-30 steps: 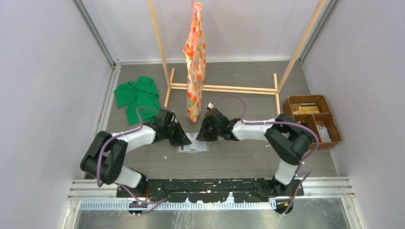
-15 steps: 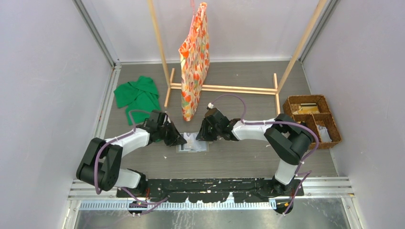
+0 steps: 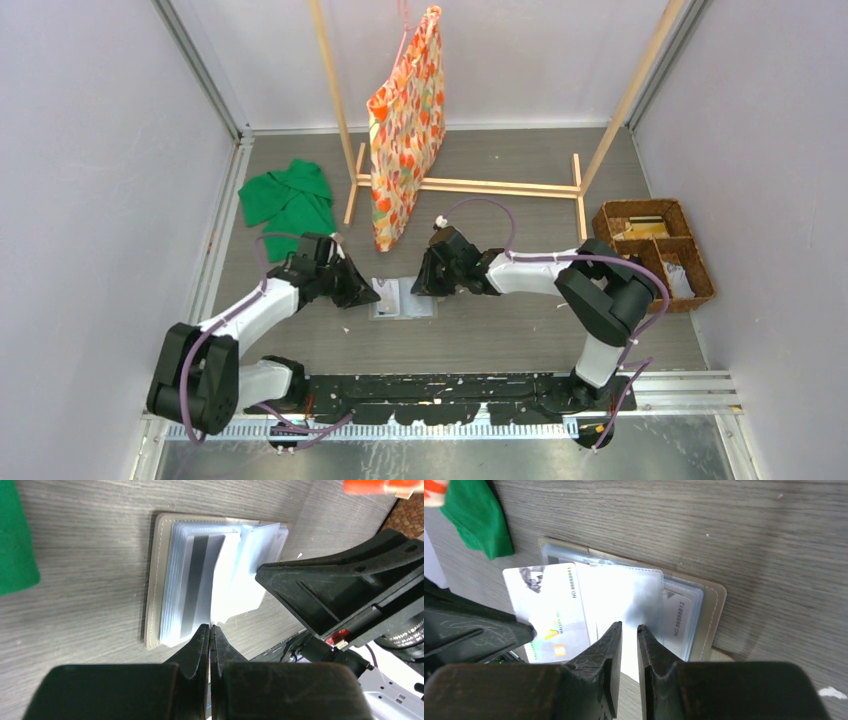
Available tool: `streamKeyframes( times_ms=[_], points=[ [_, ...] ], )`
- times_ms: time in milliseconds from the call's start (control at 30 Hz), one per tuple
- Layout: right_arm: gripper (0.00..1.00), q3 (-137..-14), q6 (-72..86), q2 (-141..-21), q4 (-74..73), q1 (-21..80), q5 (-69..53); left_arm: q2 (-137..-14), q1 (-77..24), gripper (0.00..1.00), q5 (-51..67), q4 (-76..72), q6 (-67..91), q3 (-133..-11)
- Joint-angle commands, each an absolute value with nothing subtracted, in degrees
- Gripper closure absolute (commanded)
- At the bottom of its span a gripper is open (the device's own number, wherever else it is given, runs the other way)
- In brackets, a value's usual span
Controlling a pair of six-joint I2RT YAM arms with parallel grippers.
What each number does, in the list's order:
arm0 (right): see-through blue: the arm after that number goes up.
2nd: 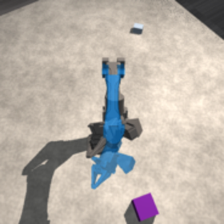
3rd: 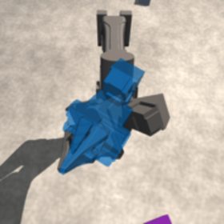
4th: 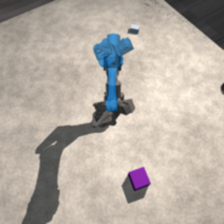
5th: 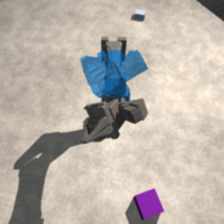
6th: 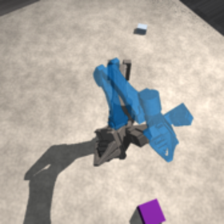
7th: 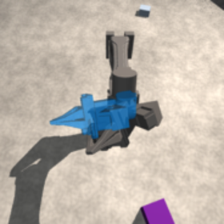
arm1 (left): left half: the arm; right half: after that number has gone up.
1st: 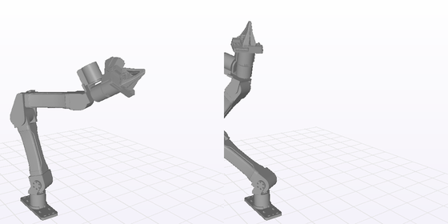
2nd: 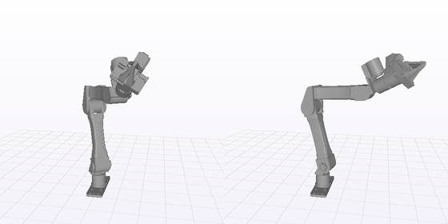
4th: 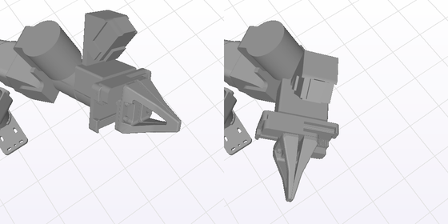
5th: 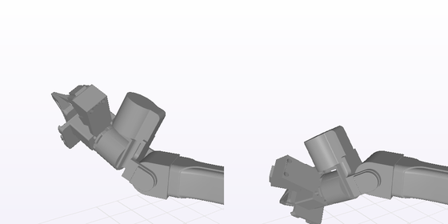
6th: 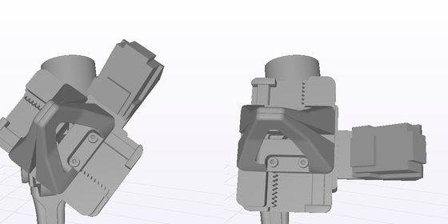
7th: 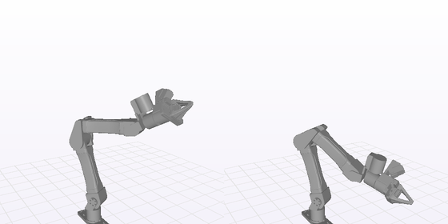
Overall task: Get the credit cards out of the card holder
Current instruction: Remove the credit card from the card holder, then place the credit card in the storage box.
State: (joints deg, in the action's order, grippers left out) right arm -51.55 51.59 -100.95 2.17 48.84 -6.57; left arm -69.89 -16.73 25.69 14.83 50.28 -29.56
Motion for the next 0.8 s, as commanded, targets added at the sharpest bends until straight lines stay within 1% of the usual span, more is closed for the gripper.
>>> streamKeyframes(
  times_ms=[0,133,200,300,367,500,633,767],
  points=[
    [0.75,-51.92,47.93,-97.24,-6.36,48.45,-5.31,-65.03,-16.35,0.99,26.00,24.26,45.41,-32.79],
    [0.68,-54.14,45.32,-91.69,-10.62,48.43,-5.14,-60.74,-16.34,0.99,26.66,29.08,44.77,-35.10],
    [0.62,-55.23,43.98,-89.68,-11.93,48.23,-5.60,-59.62,-16.30,0.99,28.23,29.92,45.25,-35.95],
    [0.54,-55.14,43.56,-87.71,-9.70,47.35,-10.61,-59.12,-16.35,0.99,32.30,30.40,45.67,-37.17],
    [0.48,-52.42,46.59,-86.45,-2.50,45.07,-17.88,-58.67,-16.34,0.99,34.64,30.93,45.80,-37.79],
    [0.40,-43.31,60.36,-86.24,22.40,40.68,-33.23,-56.65,-16.34,1.00,37.47,31.50,45.88,-38.87],
    [0.33,-40.50,69.10,-88.74,37.74,40.13,-39.78,-55.03,-16.28,0.99,40.28,29.31,46.89,-39.26],
    [0.31,-39.48,75.60,-91.45,48.06,40.01,-42.27,-53.07,-16.32,0.99,42.37,22.56,51.04,-37.72]
  ],
)
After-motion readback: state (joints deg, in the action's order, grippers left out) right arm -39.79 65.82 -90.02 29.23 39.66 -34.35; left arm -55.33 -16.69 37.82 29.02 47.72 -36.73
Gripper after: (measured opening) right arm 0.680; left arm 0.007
